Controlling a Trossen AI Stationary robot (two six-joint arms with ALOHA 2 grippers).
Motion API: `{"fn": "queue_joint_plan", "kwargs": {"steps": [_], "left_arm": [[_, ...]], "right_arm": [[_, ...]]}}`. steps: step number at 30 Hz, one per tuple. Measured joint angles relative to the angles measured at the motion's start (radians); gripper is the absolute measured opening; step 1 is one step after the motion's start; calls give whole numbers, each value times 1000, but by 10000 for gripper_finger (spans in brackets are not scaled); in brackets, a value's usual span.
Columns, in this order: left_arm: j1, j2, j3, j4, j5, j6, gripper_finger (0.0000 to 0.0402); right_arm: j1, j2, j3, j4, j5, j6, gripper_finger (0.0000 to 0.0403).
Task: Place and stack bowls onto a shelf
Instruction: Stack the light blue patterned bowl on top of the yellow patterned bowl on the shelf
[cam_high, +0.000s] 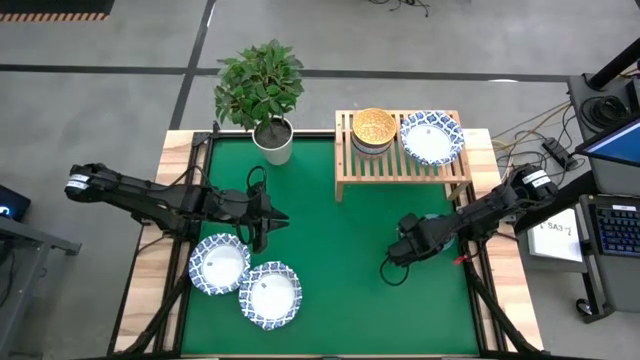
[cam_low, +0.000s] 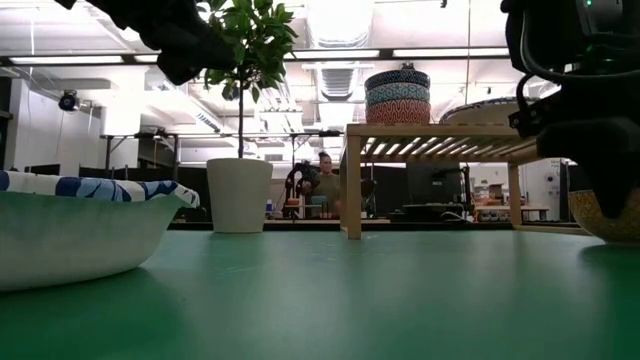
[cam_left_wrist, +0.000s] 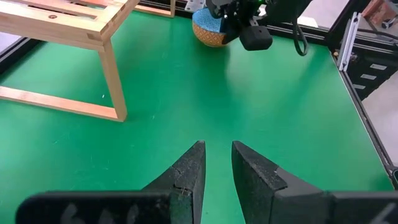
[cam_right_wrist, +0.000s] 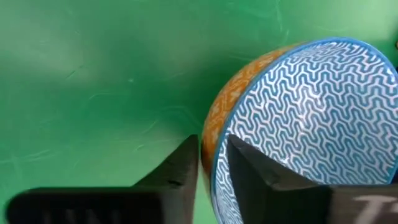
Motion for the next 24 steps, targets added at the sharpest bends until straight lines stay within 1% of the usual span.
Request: {"fn": "queue_joint_plan", "kwargs": {"steps": [3,5,10,16,19,24], "left_arm": [[0,0,0,0,0,0,61],[0,0,0,0,0,0,61],[0,0,0,3,0,4,61],[0,0,0,33,0,61,61],[0,0,0,52,0,103,61],[0,0,0,69,-1,168,61]], "right_arm": [[0,0,7,4,-1,-15,31],[0,0,17,6,-3,-36,17],[0,1,81,3,-9,-108,14],[0,1,272,15,-3,-267,14],[1,1,378,78,0,-388,13],[3,1,547,228,11,-638,13]]}}
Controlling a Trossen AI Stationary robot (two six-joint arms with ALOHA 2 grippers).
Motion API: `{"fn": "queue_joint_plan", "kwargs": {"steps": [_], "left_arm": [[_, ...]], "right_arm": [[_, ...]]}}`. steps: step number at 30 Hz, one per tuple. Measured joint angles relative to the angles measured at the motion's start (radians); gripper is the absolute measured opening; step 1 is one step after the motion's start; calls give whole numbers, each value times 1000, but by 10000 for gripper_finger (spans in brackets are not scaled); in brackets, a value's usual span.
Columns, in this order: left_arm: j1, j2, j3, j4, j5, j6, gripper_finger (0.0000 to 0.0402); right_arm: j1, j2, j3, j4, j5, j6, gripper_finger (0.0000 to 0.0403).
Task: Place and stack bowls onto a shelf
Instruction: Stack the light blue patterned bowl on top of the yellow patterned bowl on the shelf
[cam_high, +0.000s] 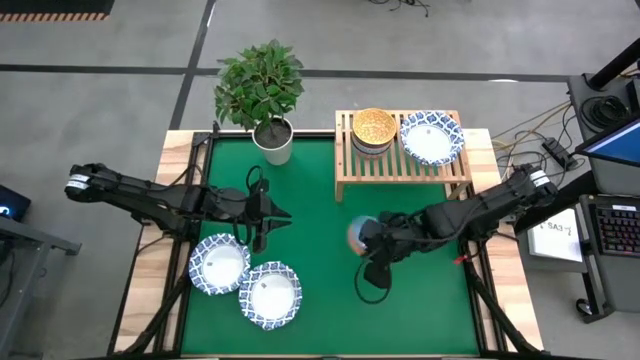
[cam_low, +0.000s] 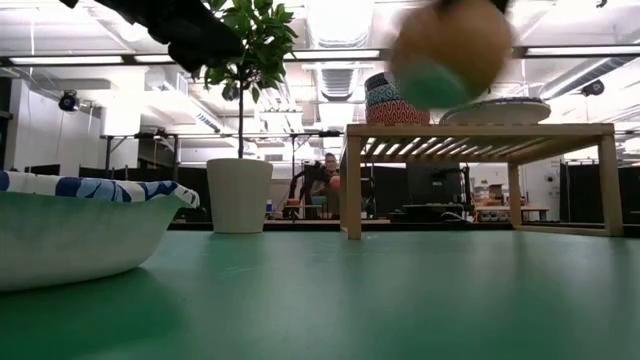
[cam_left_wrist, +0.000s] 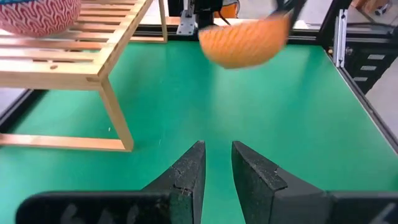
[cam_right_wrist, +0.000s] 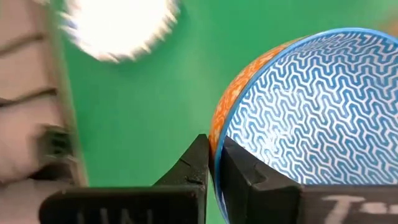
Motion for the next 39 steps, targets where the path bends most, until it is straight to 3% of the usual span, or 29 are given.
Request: {"fn": "queue_joint_plan", "kwargs": {"steps": [4,12,19,26,34,39], "left_arm": [[0,0,0,0,0,38,61],[0,-2,0,0,-26,64,61],[0,-4,0,-2,-26,64,61],[0,-4,0,-3,-26,64,61],[0,-4,0,-5,-26,64,61],[0,-2,0,-8,-26,64,61]], "right_arm": [[-2,0,132,72,34,-194,13],[-9,0,344,76,284,-542,13],[-116,0,463,-29,461,-685,13],[-318,2,545,-257,428,-722,12],[-546,9,541,-323,174,-843,12],[-643,26,544,-329,107,-908,12]]}}
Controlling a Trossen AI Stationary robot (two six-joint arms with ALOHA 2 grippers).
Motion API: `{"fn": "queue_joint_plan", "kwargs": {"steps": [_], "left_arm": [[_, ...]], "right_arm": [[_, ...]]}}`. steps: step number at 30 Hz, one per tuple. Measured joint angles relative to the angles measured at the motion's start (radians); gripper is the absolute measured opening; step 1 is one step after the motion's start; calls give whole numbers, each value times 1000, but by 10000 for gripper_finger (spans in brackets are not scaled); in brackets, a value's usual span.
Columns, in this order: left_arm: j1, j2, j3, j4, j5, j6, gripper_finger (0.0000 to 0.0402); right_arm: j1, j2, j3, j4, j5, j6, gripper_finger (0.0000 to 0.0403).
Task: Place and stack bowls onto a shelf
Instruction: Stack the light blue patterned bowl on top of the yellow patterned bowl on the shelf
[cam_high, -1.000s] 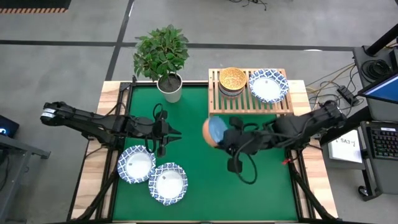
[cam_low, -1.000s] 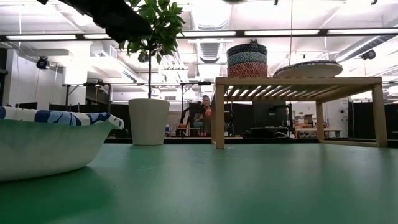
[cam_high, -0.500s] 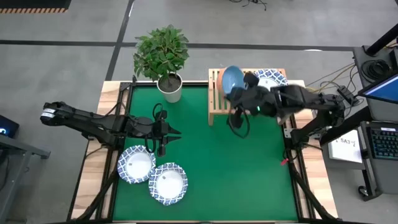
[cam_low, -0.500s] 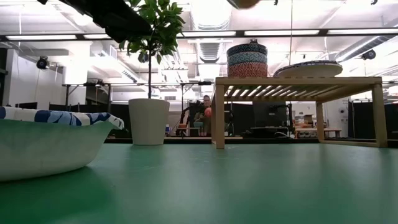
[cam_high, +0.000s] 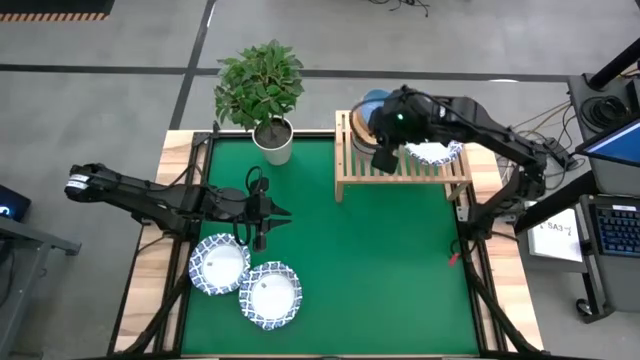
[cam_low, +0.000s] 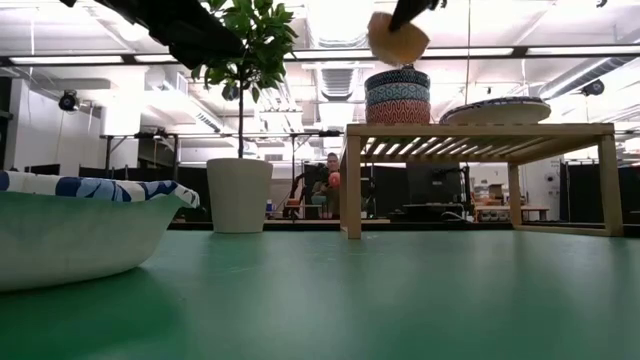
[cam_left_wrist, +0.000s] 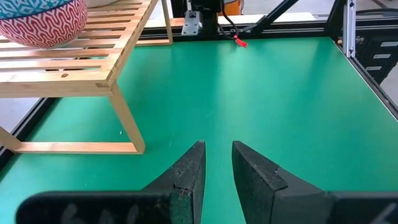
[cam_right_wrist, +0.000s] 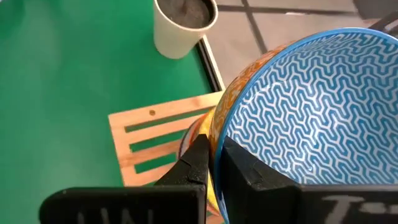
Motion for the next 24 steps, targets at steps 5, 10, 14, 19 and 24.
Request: {"fn": "queue_joint_plan", "kwargs": {"steps": [5,10,14,19,24], "left_arm": [[0,0,0,0,0,5,61],[0,0,0,-1,0,8,61],[0,0,0,-4,0,8,61],[0,0,0,-4,0,8,61],[0,0,0,-4,0,7,61]], "right_arm": [[-59,43,1,-13,-51,-40,12],[-77,83,1,-70,-48,-64,12],[-76,104,1,-98,-41,-65,12],[-75,120,1,-107,-39,-67,13],[-76,122,1,-106,-36,-76,25]]}}
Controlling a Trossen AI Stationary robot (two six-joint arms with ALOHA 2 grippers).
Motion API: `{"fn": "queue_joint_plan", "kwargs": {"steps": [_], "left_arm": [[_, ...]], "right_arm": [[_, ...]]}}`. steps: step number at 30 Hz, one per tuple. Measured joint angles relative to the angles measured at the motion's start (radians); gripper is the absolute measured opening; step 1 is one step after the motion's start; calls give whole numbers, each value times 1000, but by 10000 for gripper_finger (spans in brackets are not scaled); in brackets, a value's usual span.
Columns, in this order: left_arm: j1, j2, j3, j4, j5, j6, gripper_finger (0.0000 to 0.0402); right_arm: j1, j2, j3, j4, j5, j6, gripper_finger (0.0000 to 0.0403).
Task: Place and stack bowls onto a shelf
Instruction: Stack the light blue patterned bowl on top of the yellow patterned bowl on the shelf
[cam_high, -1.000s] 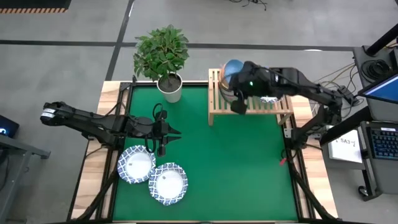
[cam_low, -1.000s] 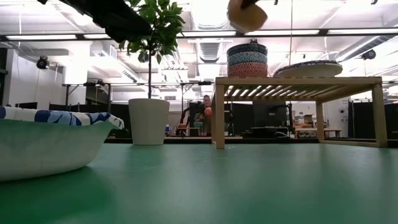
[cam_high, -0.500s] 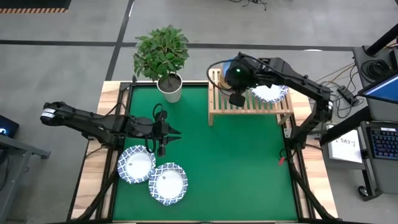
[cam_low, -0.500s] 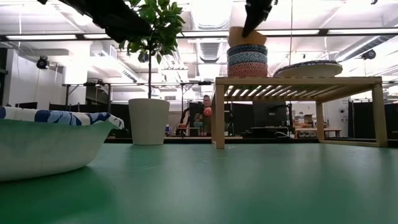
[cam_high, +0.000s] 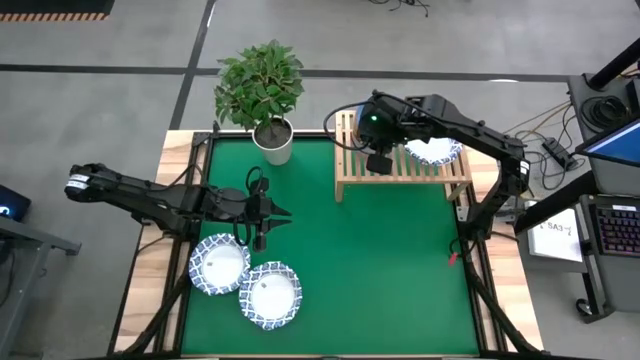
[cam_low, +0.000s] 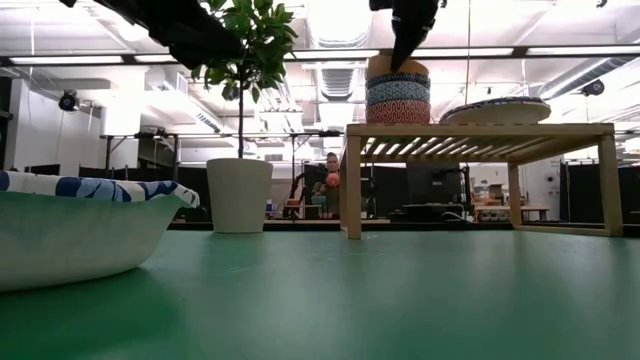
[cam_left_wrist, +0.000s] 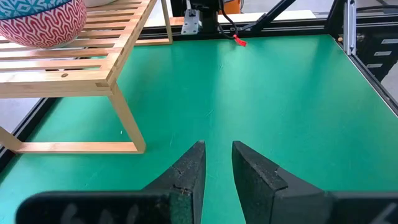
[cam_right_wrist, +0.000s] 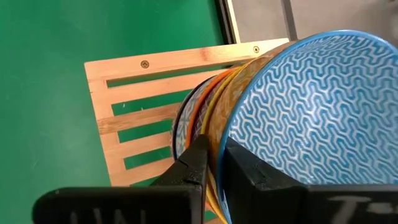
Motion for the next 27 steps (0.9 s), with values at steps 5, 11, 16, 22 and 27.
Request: {"fn": "queue_joint_plan", "kwargs": {"steps": [5,11,16,22,27], "left_arm": [[0,0,0,-1,0,0,61],[0,0,0,-4,0,0,61],[0,0,0,-10,0,-4,61],[0,0,0,-10,0,-4,61],[0,0,0,-11,0,-4,61]], "right_arm": [[0,-1,0,-1,29,12,42],[0,-3,5,-9,30,45,75],[2,-3,60,-20,27,85,95],[5,-3,136,13,23,139,97],[5,-4,120,118,23,133,68]]}}
